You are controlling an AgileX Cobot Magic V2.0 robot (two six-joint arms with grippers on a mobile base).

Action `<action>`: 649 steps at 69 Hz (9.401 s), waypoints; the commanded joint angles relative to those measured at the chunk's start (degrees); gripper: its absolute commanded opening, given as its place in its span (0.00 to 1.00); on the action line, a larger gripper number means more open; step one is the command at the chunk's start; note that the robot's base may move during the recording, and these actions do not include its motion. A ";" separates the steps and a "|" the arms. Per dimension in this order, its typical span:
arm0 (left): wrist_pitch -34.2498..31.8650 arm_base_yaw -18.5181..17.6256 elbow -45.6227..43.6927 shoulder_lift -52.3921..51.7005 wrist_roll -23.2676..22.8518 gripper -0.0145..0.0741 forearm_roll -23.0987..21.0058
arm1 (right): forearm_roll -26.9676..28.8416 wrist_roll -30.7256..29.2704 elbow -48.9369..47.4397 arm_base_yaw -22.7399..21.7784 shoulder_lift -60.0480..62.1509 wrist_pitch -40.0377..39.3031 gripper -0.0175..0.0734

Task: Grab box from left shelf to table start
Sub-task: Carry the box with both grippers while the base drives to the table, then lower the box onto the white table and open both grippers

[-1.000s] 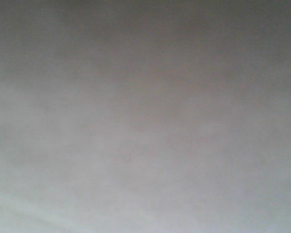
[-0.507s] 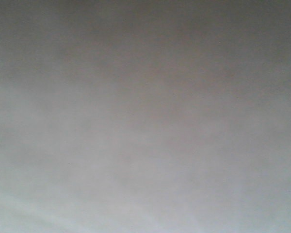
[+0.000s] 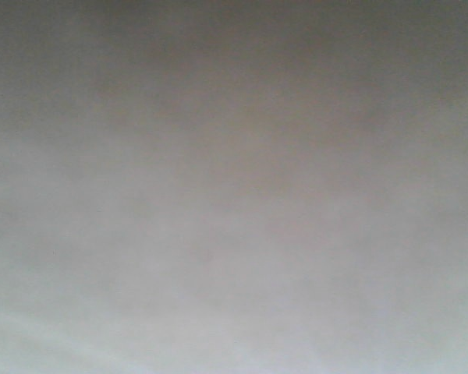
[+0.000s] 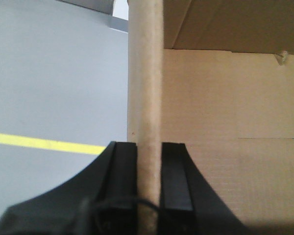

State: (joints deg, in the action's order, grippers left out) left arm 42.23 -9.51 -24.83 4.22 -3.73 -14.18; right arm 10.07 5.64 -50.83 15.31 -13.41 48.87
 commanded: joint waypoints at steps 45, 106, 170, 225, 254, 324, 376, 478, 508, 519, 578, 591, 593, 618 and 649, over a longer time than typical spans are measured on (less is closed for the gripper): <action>-1.07 0.04 -0.57 0.86 0.39 0.05 5.85 | 0.13 -0.60 -2.18 0.09 -0.11 -5.68 0.26; -1.17 0.04 -0.57 0.86 0.39 0.05 5.85 | 0.13 -0.60 -2.18 0.03 -0.17 -5.45 0.26; -1.17 0.04 -0.57 0.86 0.39 0.05 5.85 | 0.13 -0.60 -2.18 0.03 -0.29 -5.46 0.26; -1.17 0.04 -0.57 0.86 0.39 0.05 5.85 | 0.13 -0.60 -2.18 0.03 -0.29 -5.46 0.26; -1.17 0.04 -0.57 0.86 0.39 0.05 5.85 | 0.13 -0.60 -2.18 0.03 -0.29 -5.46 0.26; -1.17 0.04 -0.57 0.86 0.39 0.05 5.85 | 0.13 -0.60 -2.18 0.03 -0.29 -5.43 0.26; -1.17 -0.26 -0.57 0.86 0.39 0.05 5.85 | 0.13 -0.60 -2.18 0.03 -0.29 -5.43 0.26; 3.66 -0.26 -18.79 9.19 0.39 0.05 13.07 | -0.50 -0.55 -8.22 0.03 -11.26 3.54 0.26; 10.46 -0.26 -39.73 34.45 0.39 0.05 13.18 | -8.83 -0.55 -24.78 0.03 -35.25 18.02 0.26; 13.72 -0.26 -45.41 45.19 0.39 0.05 13.68 | -11.65 -0.55 -29.25 -0.08 -44.03 20.91 0.26; 9.89 -0.26 -51.07 73.78 6.21 0.06 7.67 | -12.70 1.78 -29.59 -5.68 -68.12 8.22 0.26; 10.14 -0.26 -51.07 73.76 6.33 0.21 6.25 | -12.75 1.78 -29.59 -5.68 -69.32 10.18 0.26; 10.44 -0.26 -51.07 73.76 6.33 0.29 6.25 | -12.75 1.78 -29.59 -5.68 -69.32 10.31 0.27; 11.58 -0.26 -51.07 73.76 5.82 0.75 4.63 | -13.51 1.84 -29.59 -5.68 -69.21 12.77 0.89; 17.58 -0.26 -59.30 71.00 5.82 0.74 5.72 | -15.14 1.89 -29.66 -5.68 -61.28 12.09 0.88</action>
State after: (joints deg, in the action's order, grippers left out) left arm 59.87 -9.51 -80.23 78.43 2.18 -8.27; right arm -3.32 7.92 -78.56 9.90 -79.32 63.85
